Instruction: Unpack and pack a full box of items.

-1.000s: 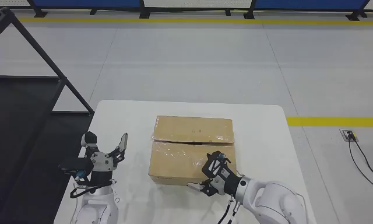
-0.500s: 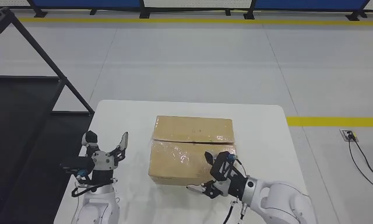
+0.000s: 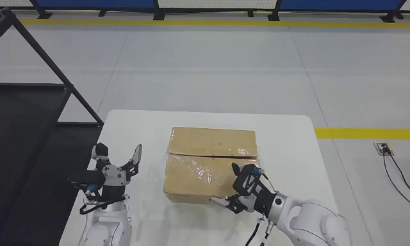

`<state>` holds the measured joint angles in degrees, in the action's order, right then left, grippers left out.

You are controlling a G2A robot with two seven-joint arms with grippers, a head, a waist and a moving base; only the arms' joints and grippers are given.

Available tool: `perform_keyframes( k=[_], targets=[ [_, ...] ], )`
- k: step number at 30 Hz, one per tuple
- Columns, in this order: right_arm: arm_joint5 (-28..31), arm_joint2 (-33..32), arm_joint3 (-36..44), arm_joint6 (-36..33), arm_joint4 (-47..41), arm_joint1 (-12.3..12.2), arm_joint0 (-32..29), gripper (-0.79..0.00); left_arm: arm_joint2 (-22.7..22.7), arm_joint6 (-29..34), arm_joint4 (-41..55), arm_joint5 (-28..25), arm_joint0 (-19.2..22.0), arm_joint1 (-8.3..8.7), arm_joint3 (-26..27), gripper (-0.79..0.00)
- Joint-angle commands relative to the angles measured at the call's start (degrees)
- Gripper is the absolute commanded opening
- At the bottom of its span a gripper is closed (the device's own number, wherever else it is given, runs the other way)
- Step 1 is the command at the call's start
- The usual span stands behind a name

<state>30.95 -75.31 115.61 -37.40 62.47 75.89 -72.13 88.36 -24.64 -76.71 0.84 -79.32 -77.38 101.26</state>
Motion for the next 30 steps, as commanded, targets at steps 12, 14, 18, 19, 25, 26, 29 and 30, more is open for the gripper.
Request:
perform_keyframes(
  k=[12,14,18,19,25,26,29,30],
  targets=[
    [4.29,-0.65,-0.44,3.91,-12.82,-0.68,-1.68,0.000,-0.02,-0.06,0.39,-0.46,0.26,-0.01,-0.37,0.000],
    [4.29,-0.65,-0.44,3.91,-12.82,-0.68,-1.68,0.000,-0.12,-0.02,0.35,-0.54,0.26,-0.01,-0.34,0.000],
    [4.29,-0.65,-0.44,3.91,-12.82,-0.68,-1.68,0.000,-0.44,0.08,0.52,-0.69,-0.23,-0.05,-0.31,0.000],
    [4.29,-0.65,-0.44,3.91,-12.82,-0.68,-1.68,0.000,-0.57,0.10,0.52,-0.74,-0.41,-0.06,-0.32,0.000],
    [1.32,1.59,4.69,3.44,4.28,-1.06,-1.79,0.000,-1.54,-0.01,-0.21,-0.45,-1.42,-0.13,0.08,0.000],
    [-0.07,2.66,6.77,3.05,9.75,-1.12,-1.91,0.000,-1.64,0.04,-0.24,-0.33,-1.58,-0.15,0.20,0.000],
    [-4.18,6.94,11.10,3.28,27.22,-1.28,-2.83,0.000,-1.95,0.05,-0.55,-0.12,-1.99,-0.18,0.69,0.000],
    [-5.80,8.66,11.91,3.79,32.72,-1.31,-3.28,0.000,-2.00,0.00,-0.63,-0.07,-2.13,-0.18,0.81,0.000]
  ],
)
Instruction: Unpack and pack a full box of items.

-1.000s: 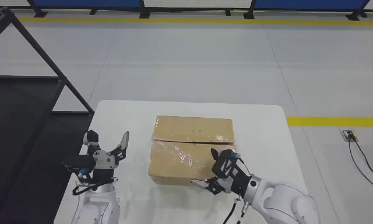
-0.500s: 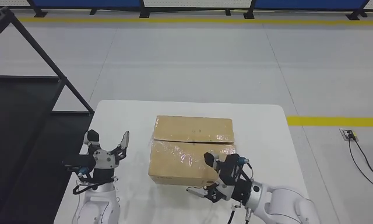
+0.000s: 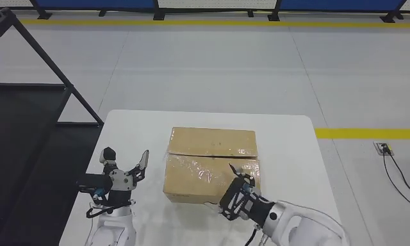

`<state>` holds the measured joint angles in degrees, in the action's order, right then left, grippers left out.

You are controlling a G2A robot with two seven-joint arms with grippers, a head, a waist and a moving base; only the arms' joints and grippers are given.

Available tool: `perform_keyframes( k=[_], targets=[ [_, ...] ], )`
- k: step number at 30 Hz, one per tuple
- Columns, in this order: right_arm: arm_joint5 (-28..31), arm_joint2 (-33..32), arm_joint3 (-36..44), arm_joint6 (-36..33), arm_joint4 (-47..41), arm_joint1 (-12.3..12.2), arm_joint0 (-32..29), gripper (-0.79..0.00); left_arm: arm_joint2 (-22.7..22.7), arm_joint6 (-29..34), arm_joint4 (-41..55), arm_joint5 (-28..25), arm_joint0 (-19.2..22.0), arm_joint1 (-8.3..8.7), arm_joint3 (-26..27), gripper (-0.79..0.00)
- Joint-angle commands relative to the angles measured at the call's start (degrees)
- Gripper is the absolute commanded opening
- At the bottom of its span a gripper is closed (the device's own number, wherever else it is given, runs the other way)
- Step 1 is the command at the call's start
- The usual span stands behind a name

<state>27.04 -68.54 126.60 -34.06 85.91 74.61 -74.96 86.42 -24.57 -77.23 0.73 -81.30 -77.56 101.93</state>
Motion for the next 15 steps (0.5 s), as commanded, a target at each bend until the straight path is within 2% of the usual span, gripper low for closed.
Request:
perform_keyframes(
  k=[1,4,9,15],
  targets=[
    [-2.95,3.62,1.39,0.91,14.81,-0.10,-0.77,0.000,-0.09,-0.09,-0.18,0.14,-0.28,-0.01,0.27,0.000],
    [-7.32,8.96,1.53,1.07,31.21,-0.22,-1.91,0.000,-0.14,-0.25,-0.41,0.33,-0.63,-0.02,0.73,0.000],
    [-14.76,16.11,-0.94,-0.79,49.50,0.11,-3.17,0.000,0.03,-0.52,-0.47,0.58,-1.09,-0.02,1.31,0.000],
    [-20.53,21.43,-4.36,-4.71,60.05,1.27,-2.63,0.000,0.06,-0.71,-0.60,0.95,-1.22,-0.05,1.42,0.000]
  ],
)
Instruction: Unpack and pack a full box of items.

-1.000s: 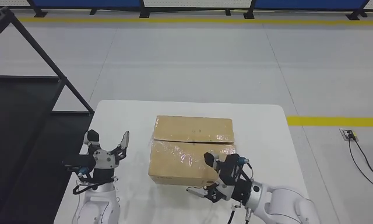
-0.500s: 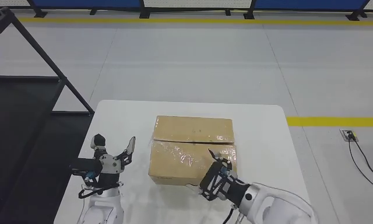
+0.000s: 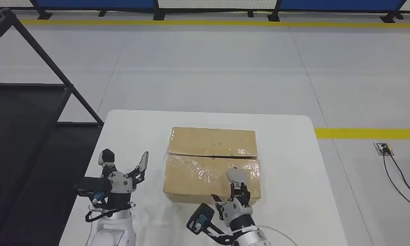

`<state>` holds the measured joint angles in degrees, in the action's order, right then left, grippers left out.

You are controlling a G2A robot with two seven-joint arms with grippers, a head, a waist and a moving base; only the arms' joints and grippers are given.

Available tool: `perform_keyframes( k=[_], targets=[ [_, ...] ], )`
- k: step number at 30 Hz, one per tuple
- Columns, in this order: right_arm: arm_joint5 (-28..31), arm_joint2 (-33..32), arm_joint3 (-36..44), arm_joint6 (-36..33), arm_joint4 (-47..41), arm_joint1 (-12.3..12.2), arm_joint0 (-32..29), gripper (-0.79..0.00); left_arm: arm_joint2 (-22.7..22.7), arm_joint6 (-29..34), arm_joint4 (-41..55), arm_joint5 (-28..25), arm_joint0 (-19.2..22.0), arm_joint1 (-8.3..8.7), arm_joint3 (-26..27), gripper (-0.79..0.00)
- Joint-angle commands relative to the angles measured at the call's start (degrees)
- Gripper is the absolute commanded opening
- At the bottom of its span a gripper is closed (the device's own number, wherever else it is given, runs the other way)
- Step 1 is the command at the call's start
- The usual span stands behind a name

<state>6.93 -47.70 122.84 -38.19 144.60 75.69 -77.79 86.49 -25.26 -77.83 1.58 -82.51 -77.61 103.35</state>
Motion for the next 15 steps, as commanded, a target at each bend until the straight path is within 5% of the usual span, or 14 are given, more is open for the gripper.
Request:
perform_keyframes(
  k=[1,15],
  targets=[
    [-0.34,1.03,-1.13,-0.97,1.84,0.38,0.44,0.000,-0.03,-0.02,0.00,0.13,-0.01,-0.02,0.01,0.000],
    [2.51,1.25,-6.19,-5.08,3.72,2.71,4.25,0.000,-0.26,-0.06,0.14,0.73,0.91,-0.14,-0.62,0.000]
  ],
)
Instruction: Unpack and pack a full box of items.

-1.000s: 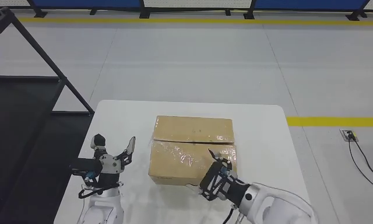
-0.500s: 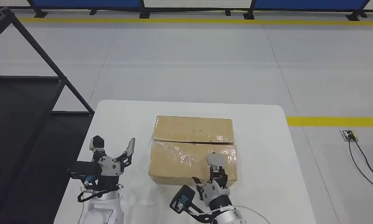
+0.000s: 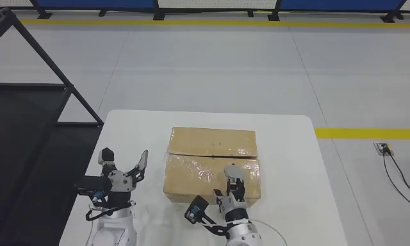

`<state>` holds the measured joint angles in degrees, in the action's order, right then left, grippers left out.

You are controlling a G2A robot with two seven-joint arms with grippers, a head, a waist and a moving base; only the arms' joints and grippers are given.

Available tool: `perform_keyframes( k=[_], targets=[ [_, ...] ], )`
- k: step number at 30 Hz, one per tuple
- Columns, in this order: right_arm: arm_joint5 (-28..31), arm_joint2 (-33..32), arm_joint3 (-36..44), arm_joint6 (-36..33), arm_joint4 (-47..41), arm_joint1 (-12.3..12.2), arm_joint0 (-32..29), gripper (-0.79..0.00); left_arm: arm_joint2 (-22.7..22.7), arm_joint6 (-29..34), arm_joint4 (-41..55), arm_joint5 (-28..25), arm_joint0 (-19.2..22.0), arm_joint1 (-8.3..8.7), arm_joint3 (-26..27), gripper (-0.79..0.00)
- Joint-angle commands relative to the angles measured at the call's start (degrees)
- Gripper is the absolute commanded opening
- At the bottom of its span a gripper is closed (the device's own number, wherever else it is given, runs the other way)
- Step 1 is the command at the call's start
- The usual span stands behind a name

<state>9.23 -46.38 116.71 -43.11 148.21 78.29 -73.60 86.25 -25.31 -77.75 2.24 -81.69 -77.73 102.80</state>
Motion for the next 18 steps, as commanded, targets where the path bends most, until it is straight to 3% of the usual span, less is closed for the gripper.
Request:
perform_keyframes(
  k=[1,13,18],
  targets=[
    [0.32,-0.15,-0.09,-0.18,0.15,0.22,0.06,0.000,-0.05,0.00,0.06,0.09,0.17,-0.02,-0.12,0.000],
    [-3.98,-2.07,-0.94,-0.72,2.05,1.38,-1.12,0.000,-0.17,0.25,-0.10,0.29,0.64,-0.09,-0.34,0.000],
    [-5.47,-3.31,-1.08,1.56,-2.37,1.89,-1.85,0.000,-0.10,0.25,-0.22,0.32,0.62,-0.10,-0.37,0.000]
  ],
)
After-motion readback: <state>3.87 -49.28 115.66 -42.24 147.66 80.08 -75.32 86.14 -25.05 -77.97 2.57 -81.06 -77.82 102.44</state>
